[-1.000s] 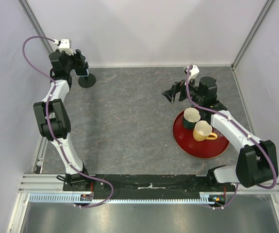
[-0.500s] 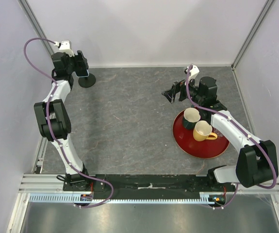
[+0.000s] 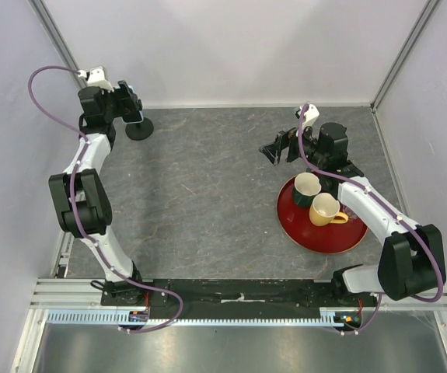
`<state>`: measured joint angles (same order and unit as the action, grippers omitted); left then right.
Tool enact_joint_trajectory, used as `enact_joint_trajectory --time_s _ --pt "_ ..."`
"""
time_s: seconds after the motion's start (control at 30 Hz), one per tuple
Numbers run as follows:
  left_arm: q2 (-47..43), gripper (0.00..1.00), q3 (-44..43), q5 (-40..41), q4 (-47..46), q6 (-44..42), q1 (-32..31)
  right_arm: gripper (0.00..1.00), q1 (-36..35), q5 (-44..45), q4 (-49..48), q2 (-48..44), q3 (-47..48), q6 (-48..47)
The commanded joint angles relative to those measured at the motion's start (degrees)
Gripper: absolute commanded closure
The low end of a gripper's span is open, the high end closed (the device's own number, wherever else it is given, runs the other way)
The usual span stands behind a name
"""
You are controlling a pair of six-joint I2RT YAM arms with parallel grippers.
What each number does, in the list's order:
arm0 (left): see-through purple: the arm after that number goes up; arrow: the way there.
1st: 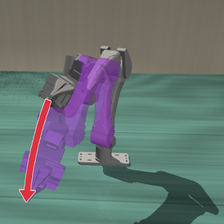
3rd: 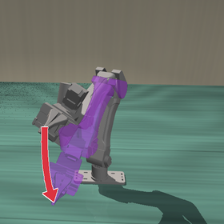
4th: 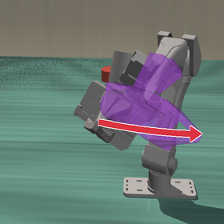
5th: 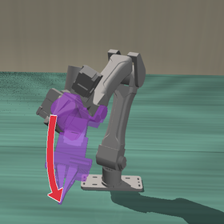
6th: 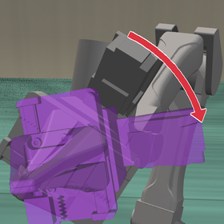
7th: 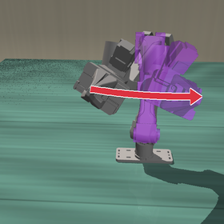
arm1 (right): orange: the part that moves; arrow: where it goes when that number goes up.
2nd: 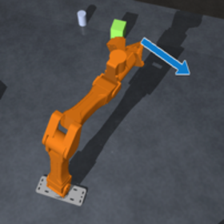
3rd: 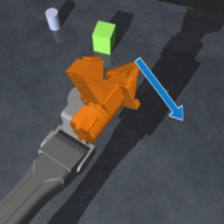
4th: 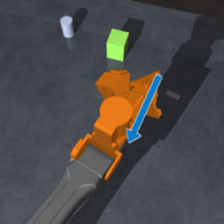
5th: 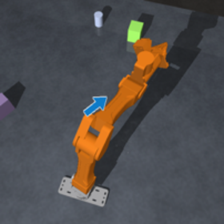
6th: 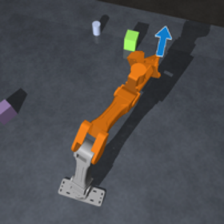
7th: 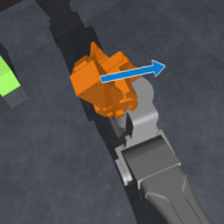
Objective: Place the phone on the phone stand
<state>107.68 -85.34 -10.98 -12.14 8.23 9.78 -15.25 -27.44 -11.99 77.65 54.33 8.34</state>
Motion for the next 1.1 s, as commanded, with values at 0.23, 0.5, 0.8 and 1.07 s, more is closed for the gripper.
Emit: enact_joint_trajectory --time_s 0.23,0.5,0.8,1.07 --pt "-22.1 0.05 22.9 12.9 -2.4 19.7 -0.9 0.02 0.7 -1.2 -1.1 -0.1 0.8 -0.6" --pt "-33.0 0.05 24.9 15.8 7.9 15.3 -23.0 0.02 0.7 1.0 3.0 3.6 3.8 -0.5" --pt "-34.8 0.07 23.9 13.8 14.8 -0.1 -36.3 0.02 0.0 16.1 14.7 9.2 13.0 7.1" --pt "-41.0 0.08 24.1 10.8 14.3 -4.0 -44.1 0.02 -3.3 28.4 12.4 -4.2 9.0 7.6"
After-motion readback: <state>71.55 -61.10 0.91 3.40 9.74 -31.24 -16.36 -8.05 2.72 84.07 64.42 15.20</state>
